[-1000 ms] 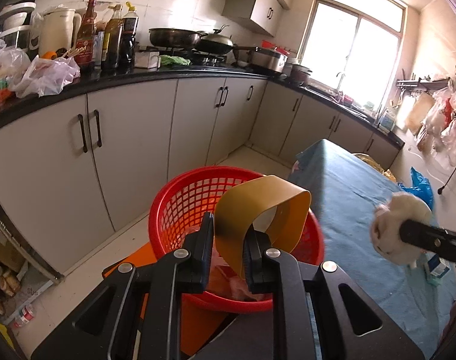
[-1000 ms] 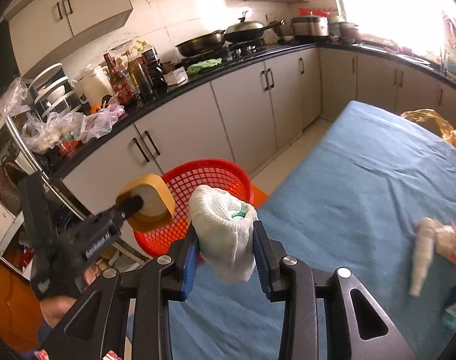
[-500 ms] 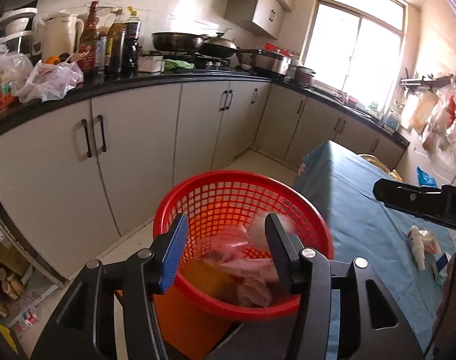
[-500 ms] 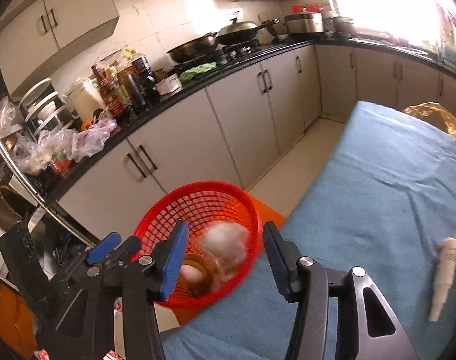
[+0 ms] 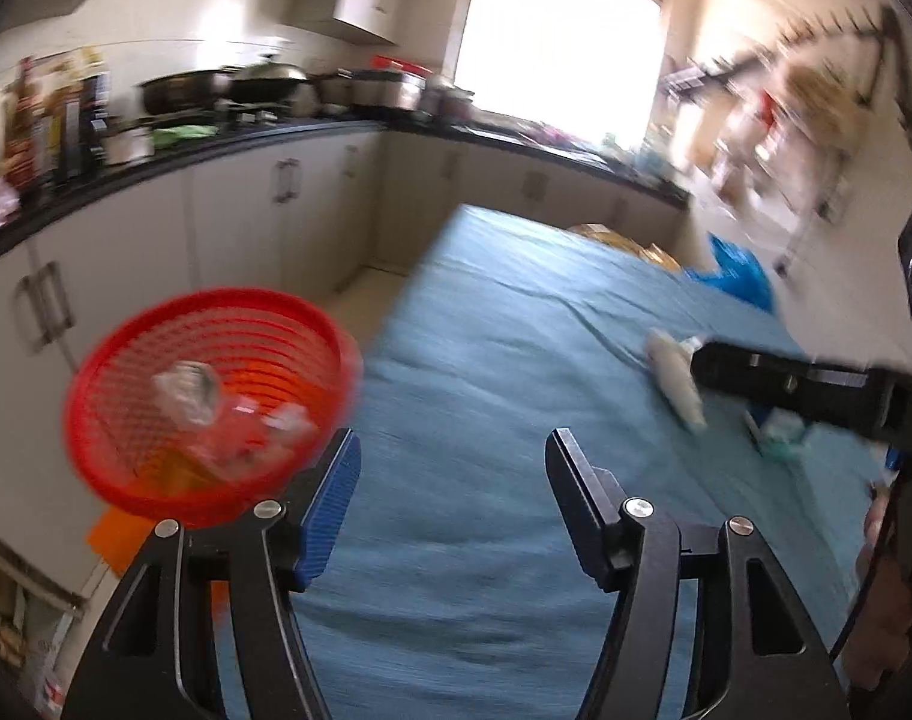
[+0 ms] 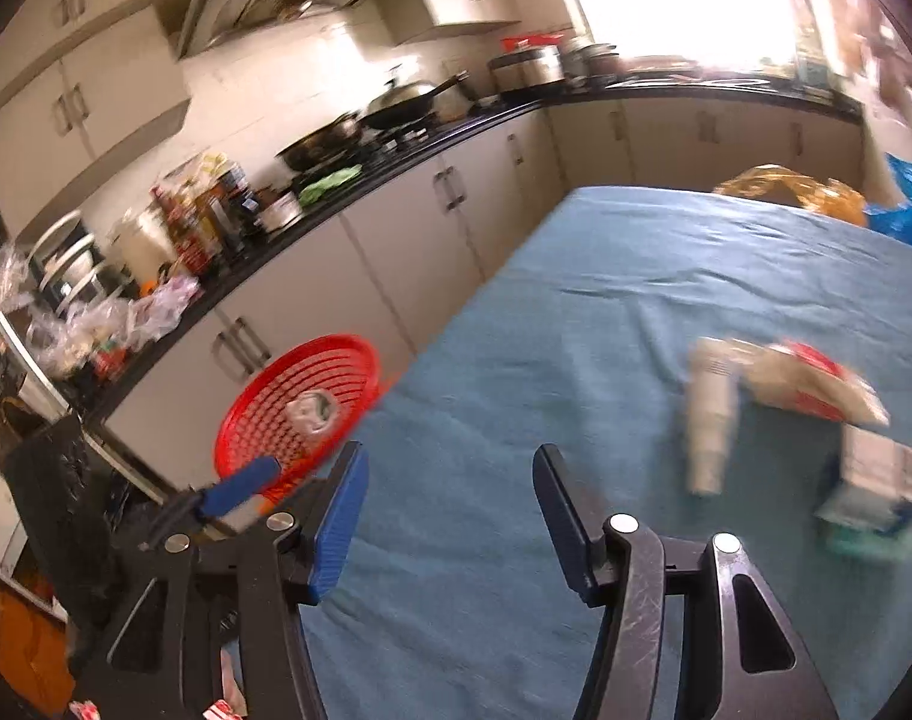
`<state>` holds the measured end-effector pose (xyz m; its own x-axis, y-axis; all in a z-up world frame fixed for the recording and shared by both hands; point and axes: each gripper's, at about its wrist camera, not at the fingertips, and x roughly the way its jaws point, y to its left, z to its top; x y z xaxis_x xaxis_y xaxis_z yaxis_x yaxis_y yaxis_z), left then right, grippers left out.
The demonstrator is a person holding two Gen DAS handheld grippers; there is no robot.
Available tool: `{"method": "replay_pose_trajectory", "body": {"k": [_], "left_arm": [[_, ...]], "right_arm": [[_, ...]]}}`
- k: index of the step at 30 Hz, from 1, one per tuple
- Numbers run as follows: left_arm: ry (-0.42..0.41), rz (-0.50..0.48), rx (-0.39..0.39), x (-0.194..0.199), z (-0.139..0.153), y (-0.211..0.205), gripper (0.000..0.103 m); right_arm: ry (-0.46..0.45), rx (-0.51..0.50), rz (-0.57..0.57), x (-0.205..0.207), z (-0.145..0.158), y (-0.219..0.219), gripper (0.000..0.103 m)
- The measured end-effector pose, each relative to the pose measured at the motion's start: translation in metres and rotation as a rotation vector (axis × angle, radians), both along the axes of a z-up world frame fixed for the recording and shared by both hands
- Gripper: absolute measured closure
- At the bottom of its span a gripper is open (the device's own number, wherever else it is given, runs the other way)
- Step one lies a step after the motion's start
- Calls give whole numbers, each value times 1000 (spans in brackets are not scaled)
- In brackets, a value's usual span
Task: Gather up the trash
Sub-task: 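Move both grippers back from the basket to the table items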
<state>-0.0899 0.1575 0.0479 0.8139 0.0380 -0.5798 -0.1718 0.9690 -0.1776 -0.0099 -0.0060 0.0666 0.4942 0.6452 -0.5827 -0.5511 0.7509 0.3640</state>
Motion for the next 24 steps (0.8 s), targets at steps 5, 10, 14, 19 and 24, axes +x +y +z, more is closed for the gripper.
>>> {"method": "replay_pose_trajectory", "body": {"k": [5,10,14,19,24], "left_arm": [[44,-96,17,16,-12,-46,38],[76,-114,50,24,-16,-64,36],[98,-100,33,25,-21,-60,36],[114,-109,48,26,-22,-63,36],[118,-114,58,26,-23,-64,36]], "right_arm": [[-26,27,-129,8,4,-76,40],[-23,6,-290,46,4,-143,36],[58,21,-333,88,-15,-178,35],[191,96,-268,98,-41,-187,36],[217,108,-69,65,-38,-155,36]]}}
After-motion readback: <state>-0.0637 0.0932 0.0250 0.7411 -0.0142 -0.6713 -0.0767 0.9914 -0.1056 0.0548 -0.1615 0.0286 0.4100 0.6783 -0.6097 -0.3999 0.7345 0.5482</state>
